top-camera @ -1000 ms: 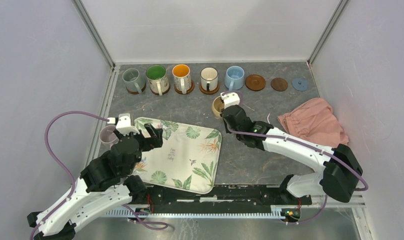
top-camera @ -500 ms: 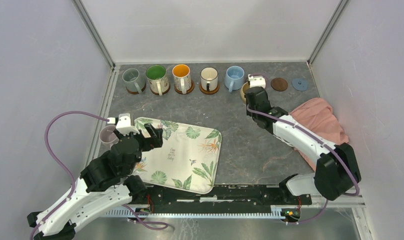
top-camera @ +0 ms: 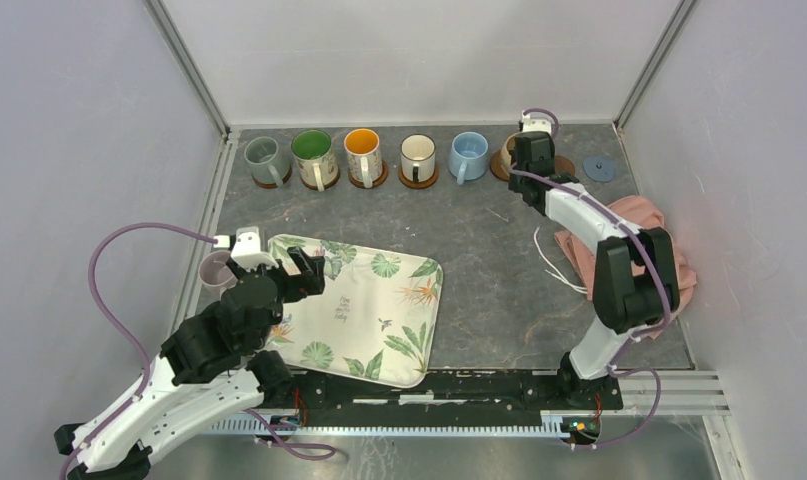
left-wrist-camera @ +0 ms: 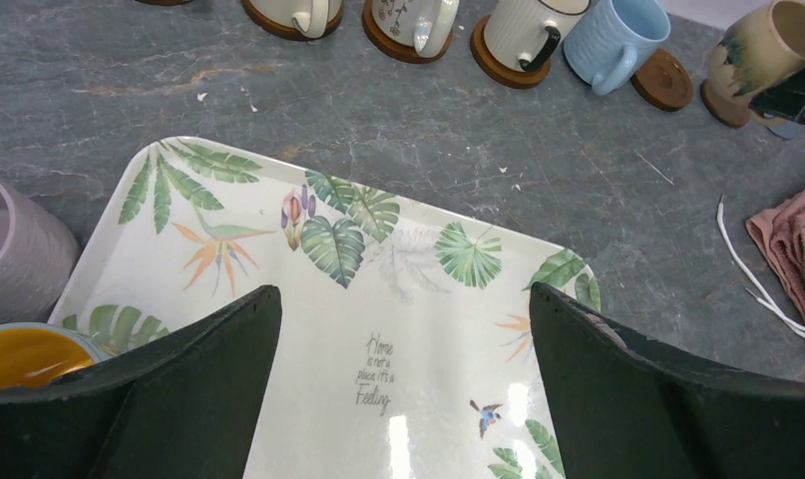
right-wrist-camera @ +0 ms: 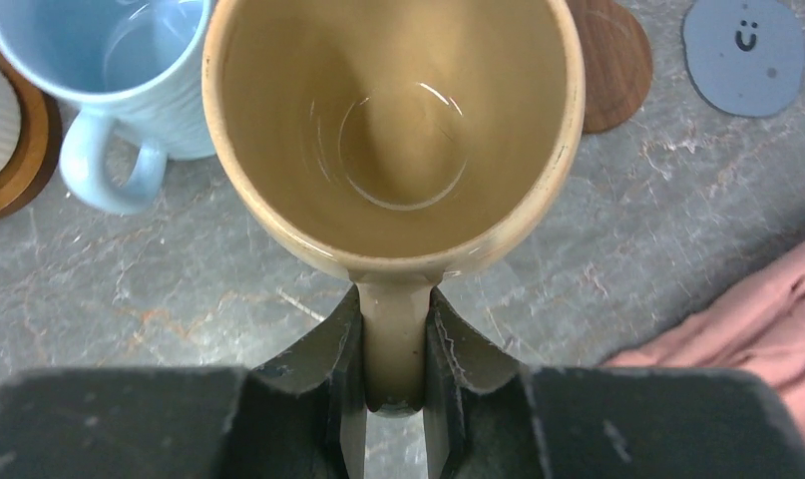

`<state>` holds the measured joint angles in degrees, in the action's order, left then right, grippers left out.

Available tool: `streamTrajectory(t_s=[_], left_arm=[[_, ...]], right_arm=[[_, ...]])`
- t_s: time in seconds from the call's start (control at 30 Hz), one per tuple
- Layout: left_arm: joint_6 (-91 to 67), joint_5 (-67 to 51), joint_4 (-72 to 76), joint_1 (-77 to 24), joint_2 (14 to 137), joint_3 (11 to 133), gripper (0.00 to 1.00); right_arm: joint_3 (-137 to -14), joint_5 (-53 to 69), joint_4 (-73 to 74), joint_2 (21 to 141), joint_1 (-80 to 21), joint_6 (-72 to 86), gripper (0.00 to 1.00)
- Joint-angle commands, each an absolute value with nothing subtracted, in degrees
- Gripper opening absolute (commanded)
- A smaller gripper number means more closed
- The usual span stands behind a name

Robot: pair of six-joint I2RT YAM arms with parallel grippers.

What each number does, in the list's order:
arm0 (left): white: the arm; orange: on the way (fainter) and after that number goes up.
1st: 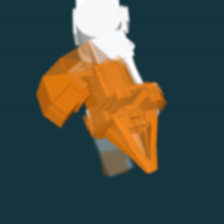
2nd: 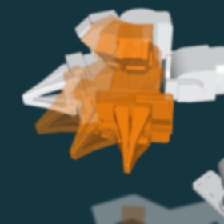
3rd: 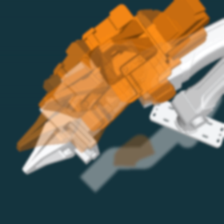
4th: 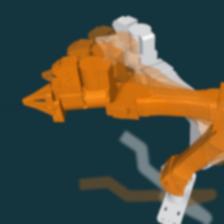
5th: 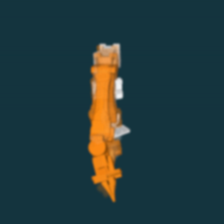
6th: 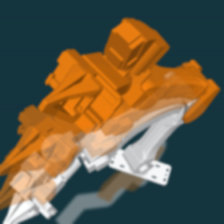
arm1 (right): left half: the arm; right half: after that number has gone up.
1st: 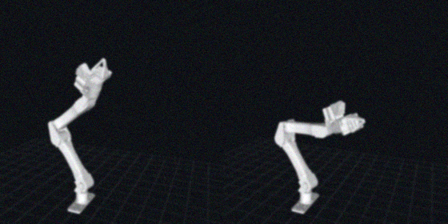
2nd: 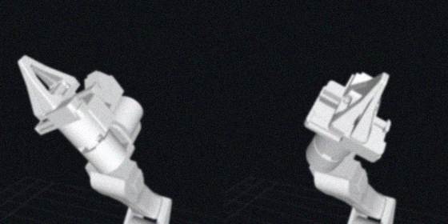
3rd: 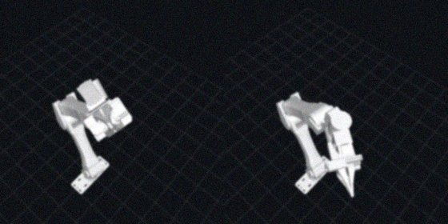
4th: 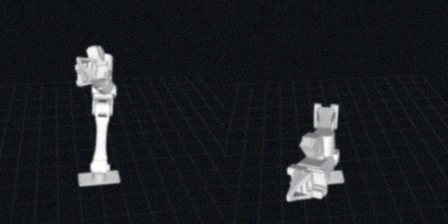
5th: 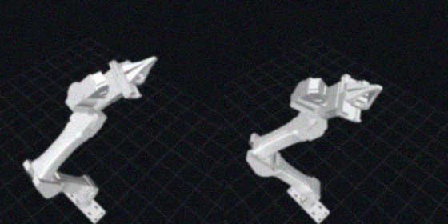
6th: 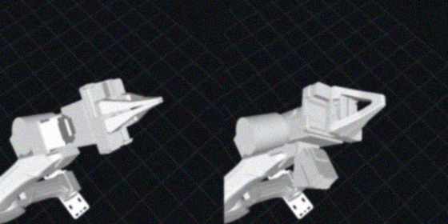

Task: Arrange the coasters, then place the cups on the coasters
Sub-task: Place the cup on the coaster.

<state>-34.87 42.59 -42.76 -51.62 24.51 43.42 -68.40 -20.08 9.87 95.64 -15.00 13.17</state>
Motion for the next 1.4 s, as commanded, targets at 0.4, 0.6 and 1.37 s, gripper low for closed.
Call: streamTrajectory(t_s=[0.4, 0.6, 1.37], left_arm=[[-33.40, 45.33, -41.25, -51.86, 23.81, 43.46, 1.00], [-33.49, 45.45, -41.23, -51.86, 23.95, 43.42, 1.00], [-33.57, 45.44, -41.22, -51.85, 24.89, 43.42, 1.00]], right_arm=[[-91.36, -15.82, 2.94, 113.64, -11.69, 10.87, 0.00], [-91.91, -14.43, 3.15, 115.80, -10.84, 11.94, 0.00], [-93.74, -11.32, 6.11, 119.57, -9.09, 14.53, 0.00]])
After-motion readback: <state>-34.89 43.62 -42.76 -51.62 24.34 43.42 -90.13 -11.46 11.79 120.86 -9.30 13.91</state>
